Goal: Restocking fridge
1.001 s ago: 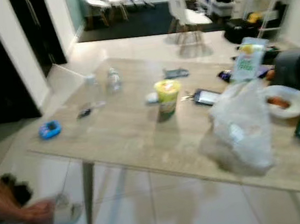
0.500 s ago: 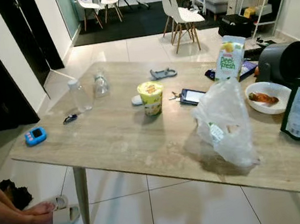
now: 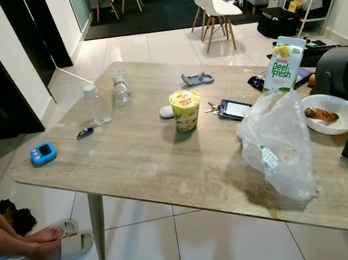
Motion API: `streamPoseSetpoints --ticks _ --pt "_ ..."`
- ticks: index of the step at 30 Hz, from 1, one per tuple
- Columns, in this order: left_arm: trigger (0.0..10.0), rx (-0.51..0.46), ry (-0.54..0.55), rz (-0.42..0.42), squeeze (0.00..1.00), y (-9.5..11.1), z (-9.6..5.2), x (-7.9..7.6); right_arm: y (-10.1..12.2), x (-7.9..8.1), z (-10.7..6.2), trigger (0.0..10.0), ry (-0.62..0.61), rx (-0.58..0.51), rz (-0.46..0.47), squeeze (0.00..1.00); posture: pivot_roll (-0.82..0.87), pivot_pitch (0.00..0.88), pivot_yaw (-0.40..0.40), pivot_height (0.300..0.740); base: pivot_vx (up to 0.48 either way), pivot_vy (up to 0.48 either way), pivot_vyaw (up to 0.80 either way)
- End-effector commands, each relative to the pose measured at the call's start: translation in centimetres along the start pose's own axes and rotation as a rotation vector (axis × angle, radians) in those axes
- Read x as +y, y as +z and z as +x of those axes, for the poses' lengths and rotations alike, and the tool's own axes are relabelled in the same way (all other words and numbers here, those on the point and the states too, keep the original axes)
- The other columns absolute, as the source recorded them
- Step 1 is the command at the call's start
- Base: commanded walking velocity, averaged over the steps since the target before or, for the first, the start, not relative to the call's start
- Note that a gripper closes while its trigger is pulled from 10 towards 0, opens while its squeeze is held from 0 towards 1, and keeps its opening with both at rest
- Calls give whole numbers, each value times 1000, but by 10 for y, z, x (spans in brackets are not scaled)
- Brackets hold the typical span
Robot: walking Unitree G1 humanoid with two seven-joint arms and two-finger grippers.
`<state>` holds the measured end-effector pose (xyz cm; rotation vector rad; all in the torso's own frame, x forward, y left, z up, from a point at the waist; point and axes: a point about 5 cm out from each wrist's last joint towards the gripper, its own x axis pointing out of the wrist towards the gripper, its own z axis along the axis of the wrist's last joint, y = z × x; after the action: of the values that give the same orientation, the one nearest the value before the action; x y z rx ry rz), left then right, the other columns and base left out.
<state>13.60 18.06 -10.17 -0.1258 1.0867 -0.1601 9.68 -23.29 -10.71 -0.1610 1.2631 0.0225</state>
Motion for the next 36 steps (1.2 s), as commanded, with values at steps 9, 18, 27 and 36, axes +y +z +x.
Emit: streamPoseSetpoints --ticks 9,18,27,36 --pt "10000 24 -3 -11 0 -7 -1 0 -1 1 0 10000 1 5 4 0 52 0 -20 740 0 0 0" --pt "10000 30 -5 2 0 -8 -1 0 -1 0 0 10000 -1 7 -1 0 54 0 -23 740 0 0 0" --pt "10000 32 -11 12 0 -8 -1 1 0 0 0 10000 -1 4 -3 0 56 0 -22 740 137 0 0" --pt "10000 31 -16 17 0 -7 -1 0 1 0 0 10000 -1 4 2 0 54 0 -21 740 275 0 0"
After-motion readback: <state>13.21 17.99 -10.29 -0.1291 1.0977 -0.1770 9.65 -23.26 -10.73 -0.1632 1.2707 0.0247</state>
